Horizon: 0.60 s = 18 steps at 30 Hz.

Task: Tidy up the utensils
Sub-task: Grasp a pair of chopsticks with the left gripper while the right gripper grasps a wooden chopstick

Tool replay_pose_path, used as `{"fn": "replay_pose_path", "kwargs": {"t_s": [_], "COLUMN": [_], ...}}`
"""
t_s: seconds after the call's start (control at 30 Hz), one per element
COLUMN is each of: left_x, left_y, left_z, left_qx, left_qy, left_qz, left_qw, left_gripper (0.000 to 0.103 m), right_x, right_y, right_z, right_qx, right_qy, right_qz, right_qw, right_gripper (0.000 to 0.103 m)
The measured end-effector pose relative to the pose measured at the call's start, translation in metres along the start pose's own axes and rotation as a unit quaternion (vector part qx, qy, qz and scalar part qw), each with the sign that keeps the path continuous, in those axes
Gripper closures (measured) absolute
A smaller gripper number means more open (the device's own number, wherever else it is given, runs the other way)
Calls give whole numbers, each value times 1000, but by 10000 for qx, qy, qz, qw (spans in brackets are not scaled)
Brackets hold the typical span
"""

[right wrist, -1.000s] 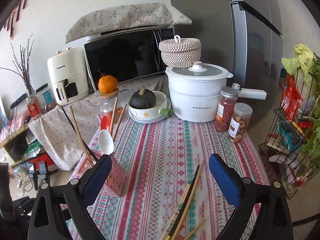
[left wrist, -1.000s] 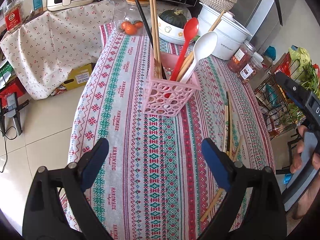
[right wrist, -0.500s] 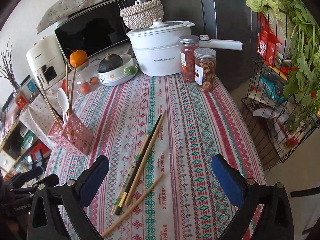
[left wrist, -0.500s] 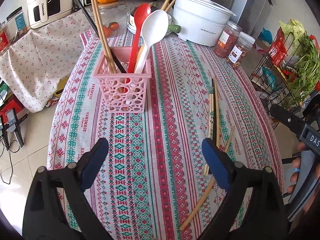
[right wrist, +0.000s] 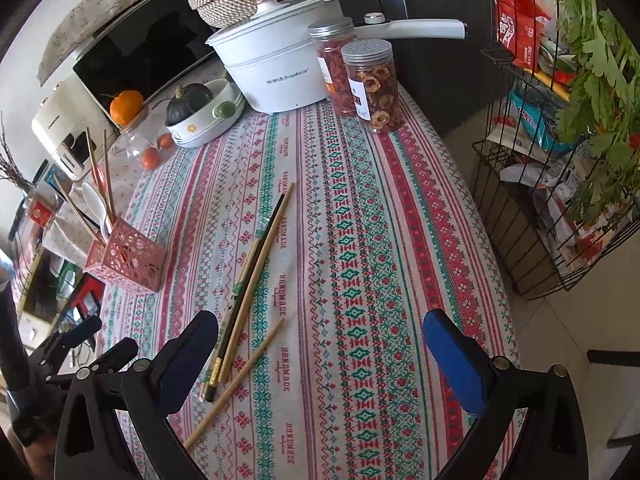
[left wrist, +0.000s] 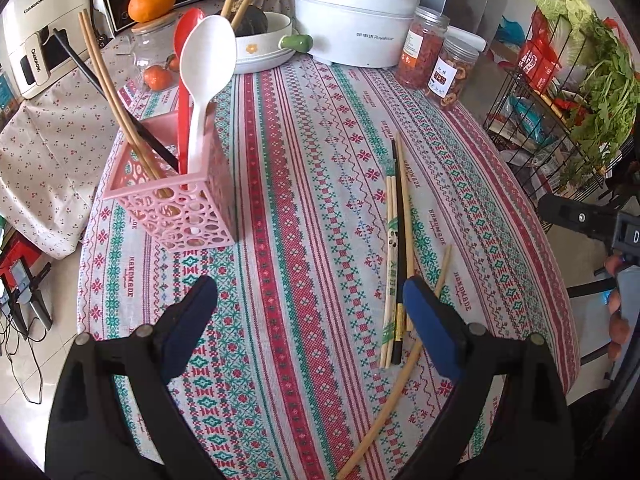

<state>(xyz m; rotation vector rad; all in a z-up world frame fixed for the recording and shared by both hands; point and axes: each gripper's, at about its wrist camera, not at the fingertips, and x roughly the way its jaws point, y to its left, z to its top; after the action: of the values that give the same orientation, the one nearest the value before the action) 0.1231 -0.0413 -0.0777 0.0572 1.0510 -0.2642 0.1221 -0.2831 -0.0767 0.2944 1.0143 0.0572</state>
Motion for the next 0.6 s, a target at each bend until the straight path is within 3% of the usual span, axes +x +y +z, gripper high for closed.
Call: {"fn": "replay_pose_path", "kwargs": {"t_s": [0.2, 0.3, 0.4, 0.53, 0.6], "left_x": [23, 42, 60, 84, 93], "left_y": [-13, -16, -19, -33, -39], "left_z": [19, 28, 37, 47, 49], "left_qx": [-36, -104, -213, -44, 61], "left_qy": [107, 257, 409, 612, 735], "left_qz": [-296, -446, -653, -780, -846], "left_qw": [9995, 9986, 9968, 9951, 9937], "left_gripper": [12, 24, 42, 77, 85], "right_x": [8, 16, 23, 32, 34], "right_y": [-2, -6, -10, -13, -14], "right_z": [19, 25, 29, 31, 32], "right_qx": [66, 208, 324, 361, 361], "right_qy": [31, 141, 263, 389, 438], "right_qz": [120, 162, 246, 258, 271], "right_qw": [9999, 9996, 9988, 9983, 9980], "right_gripper": [0, 0, 0, 0, 0]}}
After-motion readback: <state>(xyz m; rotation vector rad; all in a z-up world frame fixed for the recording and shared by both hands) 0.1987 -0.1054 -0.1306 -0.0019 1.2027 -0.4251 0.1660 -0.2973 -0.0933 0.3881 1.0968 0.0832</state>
